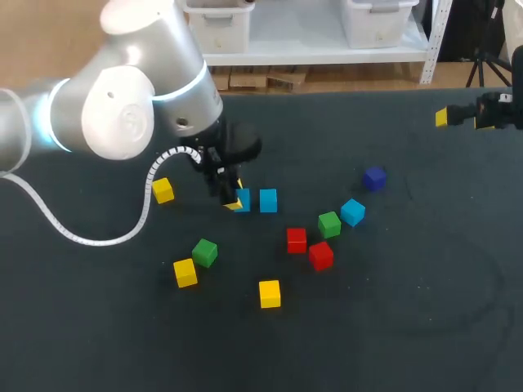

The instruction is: Place the blue cubes, place green cubes on the blue cubes, place the yellow cubes on the green cubes, then place the red cubes on the yellow cubes, and place purple cube on the red cubes.

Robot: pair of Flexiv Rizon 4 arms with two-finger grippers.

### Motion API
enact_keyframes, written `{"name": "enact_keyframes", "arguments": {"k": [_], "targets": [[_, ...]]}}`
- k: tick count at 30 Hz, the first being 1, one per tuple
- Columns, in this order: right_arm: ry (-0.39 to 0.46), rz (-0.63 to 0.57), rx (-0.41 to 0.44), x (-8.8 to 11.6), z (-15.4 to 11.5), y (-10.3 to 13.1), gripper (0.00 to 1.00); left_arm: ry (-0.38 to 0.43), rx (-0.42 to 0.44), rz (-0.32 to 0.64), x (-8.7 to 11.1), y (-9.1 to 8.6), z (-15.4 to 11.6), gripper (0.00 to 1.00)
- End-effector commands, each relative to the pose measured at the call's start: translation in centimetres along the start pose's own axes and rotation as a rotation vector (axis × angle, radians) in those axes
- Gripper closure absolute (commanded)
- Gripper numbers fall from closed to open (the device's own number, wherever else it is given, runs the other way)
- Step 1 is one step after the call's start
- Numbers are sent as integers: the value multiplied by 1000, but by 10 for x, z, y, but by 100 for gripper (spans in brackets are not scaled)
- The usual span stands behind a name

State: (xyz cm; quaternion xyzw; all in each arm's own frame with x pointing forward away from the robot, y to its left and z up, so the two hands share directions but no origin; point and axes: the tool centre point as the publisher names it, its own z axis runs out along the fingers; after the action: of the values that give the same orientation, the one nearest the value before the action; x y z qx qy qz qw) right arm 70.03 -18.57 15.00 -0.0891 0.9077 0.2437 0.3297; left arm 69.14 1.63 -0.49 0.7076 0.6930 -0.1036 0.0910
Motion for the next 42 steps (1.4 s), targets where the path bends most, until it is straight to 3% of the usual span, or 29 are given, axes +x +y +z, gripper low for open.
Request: {"name": "enact_keyframes", "arguments": {"k": [1, 23, 24, 26, 28, 37, 42], "targets": [[-1, 1, 3, 0, 0, 1, 0, 0, 3, 2, 0, 1, 0, 100], [-1, 1, 3, 0, 0, 1, 0, 2, 5, -7, 2, -3, 0, 100], [-1, 1, 3, 0, 0, 1, 0, 3, 5, -7, 2, -3, 0, 99], [-1, 1, 3, 0, 0, 1, 0, 4, 4, -9, 2, -3, 0, 82], [-1, 1, 3, 0, 0, 1, 0, 6, 3, -9, 2, -3, 0, 78], [-1, 1, 3, 0, 0, 1, 0, 7, 1, -12, 2, -2, 0, 69], [-1, 1, 3, 0, 0, 1, 0, 8, 3, -8, 1, -3, 0, 68]]}}
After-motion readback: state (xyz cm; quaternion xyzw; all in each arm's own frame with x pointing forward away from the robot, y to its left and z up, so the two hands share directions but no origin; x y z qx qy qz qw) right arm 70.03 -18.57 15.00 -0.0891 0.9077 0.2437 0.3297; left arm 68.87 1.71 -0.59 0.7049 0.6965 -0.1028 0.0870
